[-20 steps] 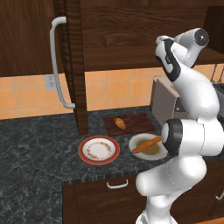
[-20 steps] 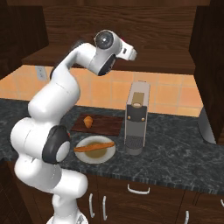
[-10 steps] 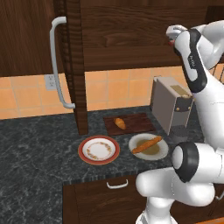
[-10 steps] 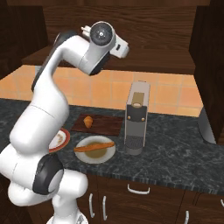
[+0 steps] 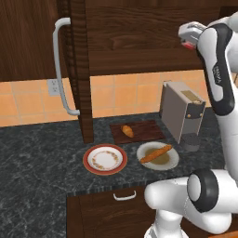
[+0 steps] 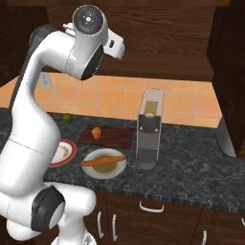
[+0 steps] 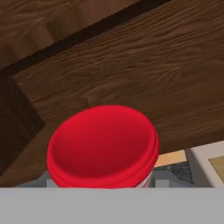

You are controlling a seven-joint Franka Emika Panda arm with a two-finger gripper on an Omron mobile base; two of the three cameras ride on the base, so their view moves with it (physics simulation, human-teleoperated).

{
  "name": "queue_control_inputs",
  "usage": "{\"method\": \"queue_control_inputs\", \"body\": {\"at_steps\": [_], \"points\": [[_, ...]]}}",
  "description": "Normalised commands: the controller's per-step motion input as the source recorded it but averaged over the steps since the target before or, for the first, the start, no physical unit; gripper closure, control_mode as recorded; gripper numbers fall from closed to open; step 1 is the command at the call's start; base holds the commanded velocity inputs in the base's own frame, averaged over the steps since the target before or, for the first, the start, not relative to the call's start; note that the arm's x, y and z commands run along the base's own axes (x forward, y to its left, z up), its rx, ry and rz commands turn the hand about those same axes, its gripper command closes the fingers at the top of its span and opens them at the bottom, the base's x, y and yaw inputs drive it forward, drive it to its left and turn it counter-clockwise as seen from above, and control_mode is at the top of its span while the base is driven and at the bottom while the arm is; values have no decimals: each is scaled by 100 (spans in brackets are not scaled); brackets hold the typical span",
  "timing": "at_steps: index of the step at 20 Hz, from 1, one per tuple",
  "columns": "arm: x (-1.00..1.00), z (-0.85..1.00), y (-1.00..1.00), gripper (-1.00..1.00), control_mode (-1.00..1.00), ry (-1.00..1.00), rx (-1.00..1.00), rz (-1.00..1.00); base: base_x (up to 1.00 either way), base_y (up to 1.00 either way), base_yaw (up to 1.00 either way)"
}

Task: From the different types of pastries on the counter, select a croissant and place it on the cutting board. Then retrieve a jar of jam from the cabinet and place it alongside the croissant on the cutting board.

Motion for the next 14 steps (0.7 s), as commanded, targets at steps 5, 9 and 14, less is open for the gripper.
{"method": "queue_control_inputs", "body": {"at_steps": [5,9,14], "points": [[-57,-33,23,100,-100,3,-13,0,0,0,0],[-96,-11,2,100,-100,-6,-7,0,0,0,0],[-80,-34,2,100,-100,0,-10,0,0,0,0]]}}
